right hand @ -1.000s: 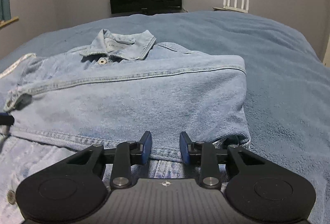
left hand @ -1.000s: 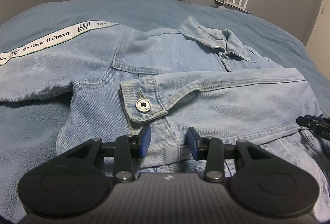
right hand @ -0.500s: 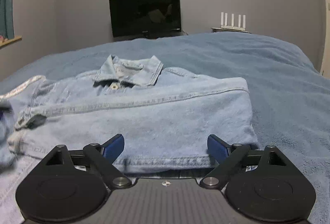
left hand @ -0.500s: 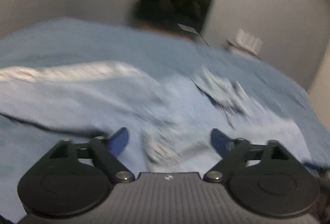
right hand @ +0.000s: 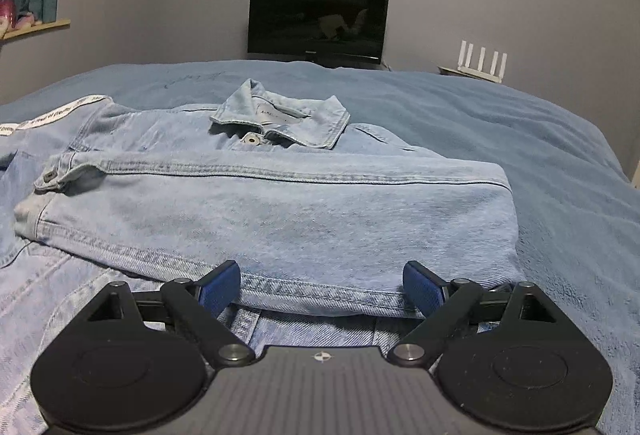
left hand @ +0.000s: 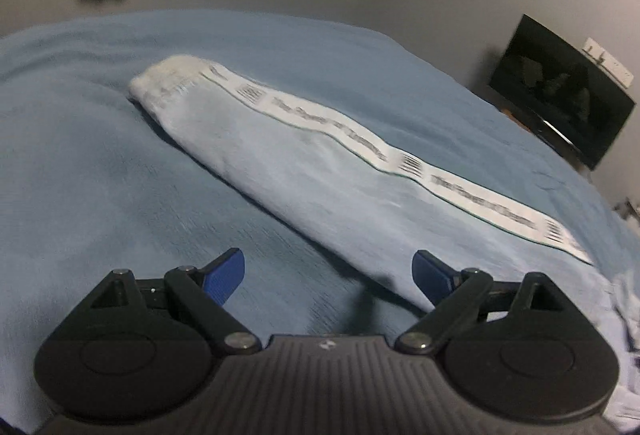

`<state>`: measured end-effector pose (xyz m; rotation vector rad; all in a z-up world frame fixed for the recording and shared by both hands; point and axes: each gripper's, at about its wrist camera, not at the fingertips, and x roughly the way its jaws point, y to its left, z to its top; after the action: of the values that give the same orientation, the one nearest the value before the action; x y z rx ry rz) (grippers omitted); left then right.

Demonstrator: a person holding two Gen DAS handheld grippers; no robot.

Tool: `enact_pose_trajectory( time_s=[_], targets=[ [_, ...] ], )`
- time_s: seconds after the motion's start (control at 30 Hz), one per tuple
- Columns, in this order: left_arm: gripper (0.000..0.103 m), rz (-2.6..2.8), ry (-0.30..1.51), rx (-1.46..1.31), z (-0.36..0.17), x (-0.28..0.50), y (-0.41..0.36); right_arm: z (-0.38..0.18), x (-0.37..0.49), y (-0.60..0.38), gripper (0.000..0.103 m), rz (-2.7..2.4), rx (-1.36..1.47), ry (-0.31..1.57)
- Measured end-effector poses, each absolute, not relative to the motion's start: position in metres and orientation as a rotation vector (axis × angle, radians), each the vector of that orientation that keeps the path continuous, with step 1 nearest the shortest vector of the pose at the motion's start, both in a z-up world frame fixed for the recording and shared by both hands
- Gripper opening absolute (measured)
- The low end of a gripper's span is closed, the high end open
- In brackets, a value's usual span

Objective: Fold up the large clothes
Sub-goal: 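Grasp the other taped sleeve cuff with the left gripper and lift it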

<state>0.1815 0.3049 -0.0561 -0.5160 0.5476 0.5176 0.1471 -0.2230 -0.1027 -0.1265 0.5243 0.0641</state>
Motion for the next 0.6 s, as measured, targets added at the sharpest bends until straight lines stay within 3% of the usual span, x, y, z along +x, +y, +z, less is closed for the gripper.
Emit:
enact_pose_trajectory(
  time_s=[0.3, 0.6],
  targets=[
    [0.085, 0.594, 0.346, -0.742, -0.09, 0.171, 0.381, -0.113, 0.149, -0.225, 0.092, 0.069, -0.126, 0.538],
    [0.08, 0.608, 0.322, -0.786, -0.093, 0.185, 0.441, -0.118, 0.151, -0.226, 0.095, 0.079, -0.123, 0.545]
  ],
)
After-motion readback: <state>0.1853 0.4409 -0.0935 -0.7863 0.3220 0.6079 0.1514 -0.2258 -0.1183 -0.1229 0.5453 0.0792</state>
